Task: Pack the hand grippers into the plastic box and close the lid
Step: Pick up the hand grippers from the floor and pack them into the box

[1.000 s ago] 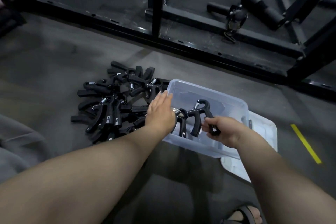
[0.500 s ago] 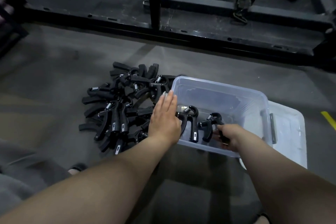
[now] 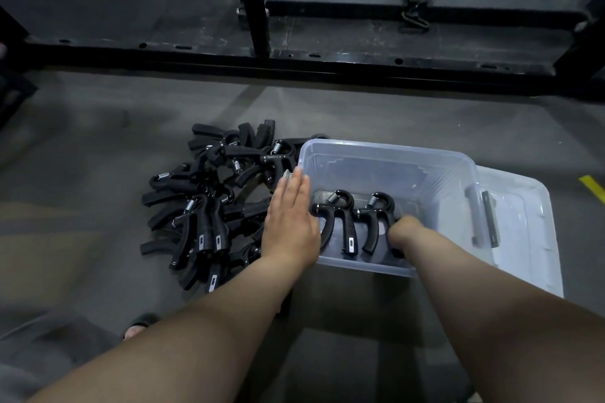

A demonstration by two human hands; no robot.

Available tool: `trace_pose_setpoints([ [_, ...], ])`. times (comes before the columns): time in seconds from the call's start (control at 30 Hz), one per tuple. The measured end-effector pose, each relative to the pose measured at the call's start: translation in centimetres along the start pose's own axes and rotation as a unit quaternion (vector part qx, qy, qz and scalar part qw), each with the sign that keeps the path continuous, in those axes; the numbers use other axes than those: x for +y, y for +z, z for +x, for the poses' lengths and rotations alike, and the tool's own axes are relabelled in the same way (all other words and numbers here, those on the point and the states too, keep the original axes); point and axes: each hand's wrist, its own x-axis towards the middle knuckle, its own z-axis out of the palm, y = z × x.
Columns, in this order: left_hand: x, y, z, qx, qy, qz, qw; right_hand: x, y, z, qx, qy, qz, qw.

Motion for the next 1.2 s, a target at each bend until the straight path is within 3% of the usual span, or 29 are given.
trace_pose_setpoints([
  [0.3, 0.0, 0.1, 0.0, 0.000, -0.001, 0.008, 1.000, -0.2, 0.3, -0.9, -0.040, -0.034, -0.159, 0.986],
  [0.57, 0.1, 0.1, 0.0, 0.001, 0.002, 0.007, 1.000, 0.1, 0.0, -0.6, -0.087, -0.033, -0.134, 0.987],
  [0.7, 0.1, 0.2, 0.0, 0.001, 0.000, 0.004, 1.000, 2.4, 1.6, 4.8, -0.073, -0.001, -0.109, 0.991],
  [0.8, 0.1, 0.1, -0.1, 0.005, 0.000, -0.002, 1.000, -0.2, 0.9, -0.8, -0.047, 0.005, -0.110, 0.993],
  [0.9, 0.0, 0.1, 0.0, 0.007, 0.006, -0.006, 1.000, -3.6, -0.1, -3.5, 0.040, -0.044, -0.123, 0.991],
  [1.0, 0.1, 0.4, 0.0, 0.020, 0.020, -0.010, 1.000, -6.7, 0.5, -4.3, 0.094, -0.151, -0.011, 0.984],
  [1.1, 0.1, 0.3, 0.0, 0.045, -0.005, -0.085, 0.995, -10.1, 2.8, -7.2, 0.122, -0.284, 0.059, 0.949],
  [1.2, -0.7, -0.2, 0.0, 0.013, 0.011, -0.157, 0.987, -11.8, 5.8, -10.0, 0.124, -0.381, 0.103, 0.911],
])
